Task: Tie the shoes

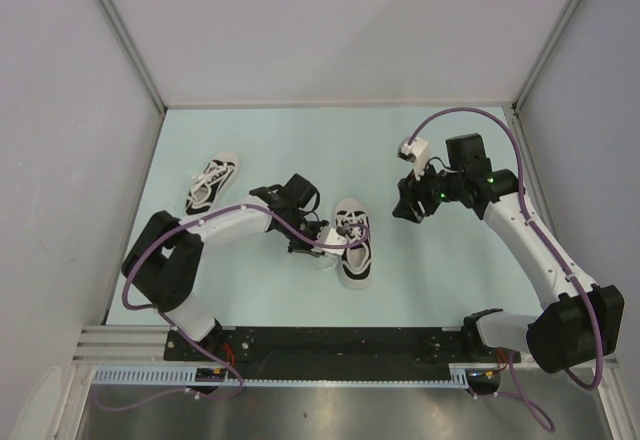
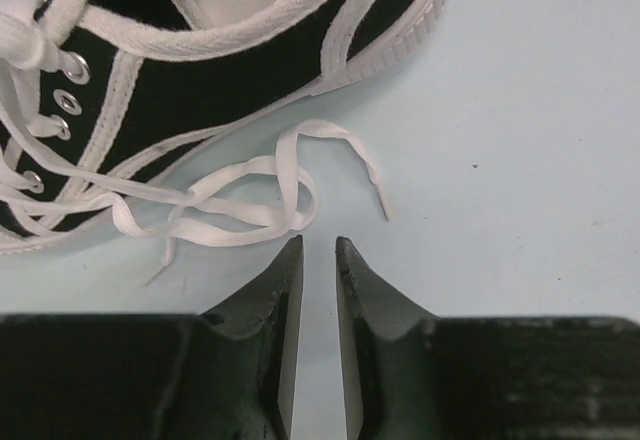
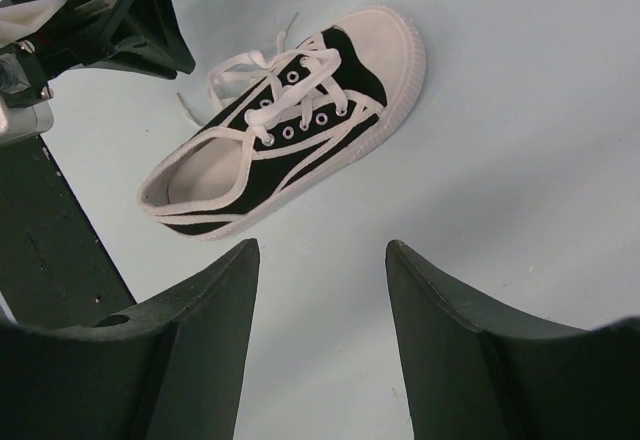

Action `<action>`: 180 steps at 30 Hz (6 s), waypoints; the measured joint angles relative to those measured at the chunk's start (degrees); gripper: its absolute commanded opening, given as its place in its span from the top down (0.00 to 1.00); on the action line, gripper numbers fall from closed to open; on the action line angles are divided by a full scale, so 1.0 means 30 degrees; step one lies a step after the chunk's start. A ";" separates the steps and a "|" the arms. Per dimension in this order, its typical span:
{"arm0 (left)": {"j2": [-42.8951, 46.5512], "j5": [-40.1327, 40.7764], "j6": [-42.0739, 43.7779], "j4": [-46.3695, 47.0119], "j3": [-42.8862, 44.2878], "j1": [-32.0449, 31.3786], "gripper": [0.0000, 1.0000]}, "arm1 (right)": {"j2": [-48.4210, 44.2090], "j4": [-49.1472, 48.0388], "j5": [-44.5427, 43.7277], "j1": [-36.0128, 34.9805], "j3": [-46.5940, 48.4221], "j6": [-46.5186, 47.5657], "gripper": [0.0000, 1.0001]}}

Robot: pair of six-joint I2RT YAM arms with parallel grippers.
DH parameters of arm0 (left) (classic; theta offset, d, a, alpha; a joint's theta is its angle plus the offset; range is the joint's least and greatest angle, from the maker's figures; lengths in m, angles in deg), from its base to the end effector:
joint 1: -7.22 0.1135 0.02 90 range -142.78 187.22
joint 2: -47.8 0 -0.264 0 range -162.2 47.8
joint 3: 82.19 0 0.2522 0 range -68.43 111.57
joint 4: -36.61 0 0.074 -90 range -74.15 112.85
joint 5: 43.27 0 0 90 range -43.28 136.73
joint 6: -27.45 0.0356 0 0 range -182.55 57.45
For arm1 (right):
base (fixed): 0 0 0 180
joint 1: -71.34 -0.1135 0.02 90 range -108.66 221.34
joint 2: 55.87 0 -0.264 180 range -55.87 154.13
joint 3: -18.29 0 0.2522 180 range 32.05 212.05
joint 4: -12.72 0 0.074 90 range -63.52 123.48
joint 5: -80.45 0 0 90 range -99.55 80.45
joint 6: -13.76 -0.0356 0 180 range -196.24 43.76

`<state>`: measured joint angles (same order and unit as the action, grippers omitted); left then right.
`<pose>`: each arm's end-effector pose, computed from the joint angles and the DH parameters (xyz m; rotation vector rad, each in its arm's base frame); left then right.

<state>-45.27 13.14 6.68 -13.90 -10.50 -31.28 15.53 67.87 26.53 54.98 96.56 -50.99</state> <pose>0.2235 -0.2029 0.1867 2.1849 1.4396 -0.6503 0.2384 0.0918 0.3172 -1.0793 2.0402 0.6761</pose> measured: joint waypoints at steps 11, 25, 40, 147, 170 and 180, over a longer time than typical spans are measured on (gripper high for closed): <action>-0.0634 0.0095 0.0430 0.0583 0.0044 -0.0109 0.64 | 0.0000 0.0058 0.0022 0.0168 -0.0007 0.0007 0.41; -0.0131 0.0058 0.0211 0.1676 -0.0663 -0.0714 0.65 | 0.0000 0.0109 0.0160 0.0211 -0.0189 0.0000 0.41; 0.0109 0.0066 0.0780 0.2076 -0.0699 -0.1851 0.60 | 0.0007 0.0117 0.0240 0.0211 -0.0335 -0.0022 0.41; -0.0495 -0.0554 0.4677 -0.1100 0.0379 -0.0379 0.58 | 0.0095 -0.0015 0.1574 0.1537 -0.0925 -0.0554 0.41; -0.2798 0.0364 0.4357 -0.1566 0.1858 -0.1231 1.00 | 0.0095 0.0146 0.1596 0.1763 -0.0925 -0.0408 0.43; 0.0911 -0.2237 0.2259 -0.3118 0.2390 -0.1231 1.00 | 0.0058 0.0197 0.2659 0.1800 -0.0925 -0.0408 0.46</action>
<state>-42.54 6.43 13.46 -23.26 -3.33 -34.97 15.70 68.46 34.51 60.38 93.78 -52.21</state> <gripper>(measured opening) 0.005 0.551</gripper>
